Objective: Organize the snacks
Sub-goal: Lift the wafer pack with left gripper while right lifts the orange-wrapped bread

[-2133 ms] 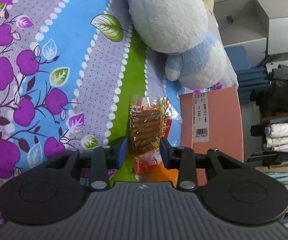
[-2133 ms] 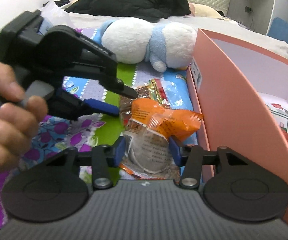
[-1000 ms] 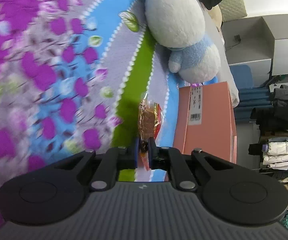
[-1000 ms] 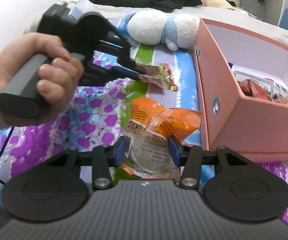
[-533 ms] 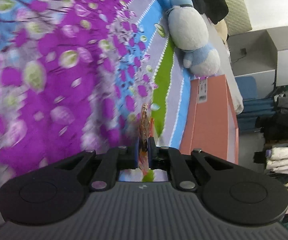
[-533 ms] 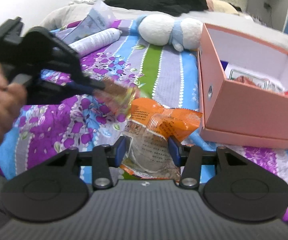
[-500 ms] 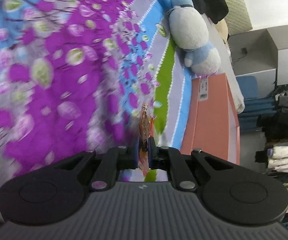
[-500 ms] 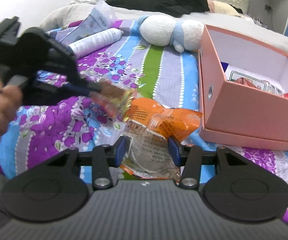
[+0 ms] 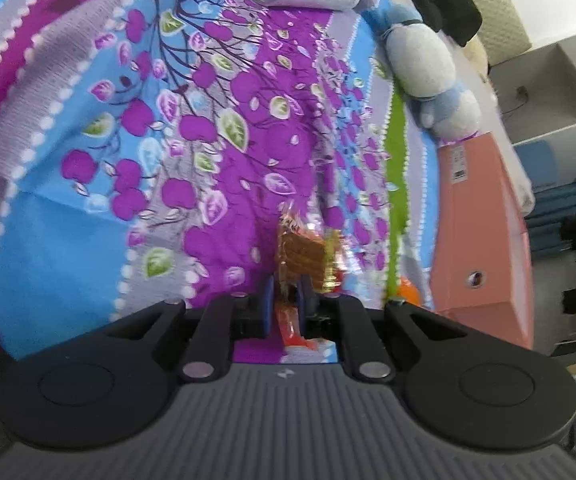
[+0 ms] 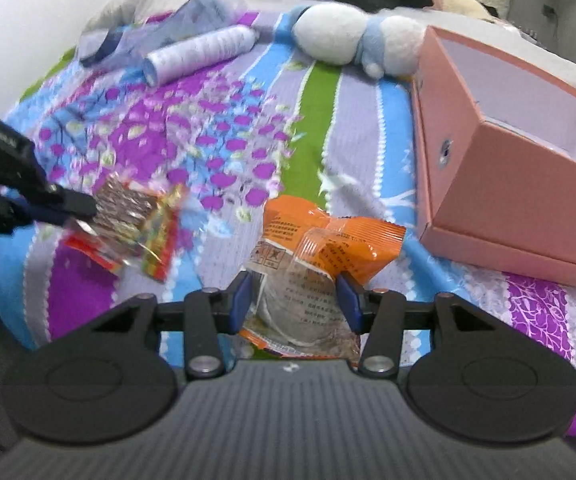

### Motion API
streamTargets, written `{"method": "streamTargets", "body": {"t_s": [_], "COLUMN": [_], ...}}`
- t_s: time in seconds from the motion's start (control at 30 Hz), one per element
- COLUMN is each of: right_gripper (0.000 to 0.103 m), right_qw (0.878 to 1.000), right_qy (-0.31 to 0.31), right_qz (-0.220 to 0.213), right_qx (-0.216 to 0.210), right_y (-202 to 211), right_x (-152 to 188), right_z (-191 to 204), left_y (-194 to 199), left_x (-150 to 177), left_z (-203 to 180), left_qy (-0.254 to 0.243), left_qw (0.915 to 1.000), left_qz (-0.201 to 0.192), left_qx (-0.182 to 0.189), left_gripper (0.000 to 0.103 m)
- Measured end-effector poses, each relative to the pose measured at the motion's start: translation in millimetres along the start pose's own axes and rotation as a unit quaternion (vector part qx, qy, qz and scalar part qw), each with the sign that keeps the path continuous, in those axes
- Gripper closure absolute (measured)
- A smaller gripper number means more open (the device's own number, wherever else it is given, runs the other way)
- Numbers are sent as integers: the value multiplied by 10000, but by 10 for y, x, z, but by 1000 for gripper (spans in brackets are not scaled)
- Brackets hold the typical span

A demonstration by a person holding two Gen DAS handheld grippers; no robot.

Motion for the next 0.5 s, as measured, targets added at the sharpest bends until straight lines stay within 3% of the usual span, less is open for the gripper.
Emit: {"method": "streamTargets", "body": {"t_s": [0.07,0.13,0.17,0.23,0.27,0.3,0.5], "right_gripper": [48,33,27,26,26,26,26], "right_qw": [10000,9998,9996,9994,9993,9992,9969], "right_qy": [-1,-144,-210,-250,-250,-280,-614], "right_qz": [3,-73,-107,-193,-228,-252,-485], "right_qx": [-2,-133,-148,-151,-153,-146,-62], "right_y": [-5,15,24,47,53,57,117], "right_x": [15,8,6,-8,-18,-27,-54], "right_z": [3,-10,-19,-25,-25,-28,-126], "left_y": [-20,-15,-10,-21,-15,-10,34], "left_x": [11,36,54,87,104,120,223], "left_z": [-42,-86,-110,-149,-163,-181,-320], "left_qy": [-338,-655,-764,-905,-978,-1052,-1605], "left_qw": [9991,9966,9957,9942,9931,9919,9825], "left_qz": [50,8,7,-11,-44,-96,-340], "left_qx": [-265,-497,-530,-586,-644,-699,-886], "left_gripper": [90,89,81,60,44,37,24]}}
Point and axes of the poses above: each gripper's, at about its wrist camera, not at the fingertips, and y roughly against the way its jaws point, z to its left, x to its underside, the point moved 7 cm from there along -y, roughly the way its jaws point
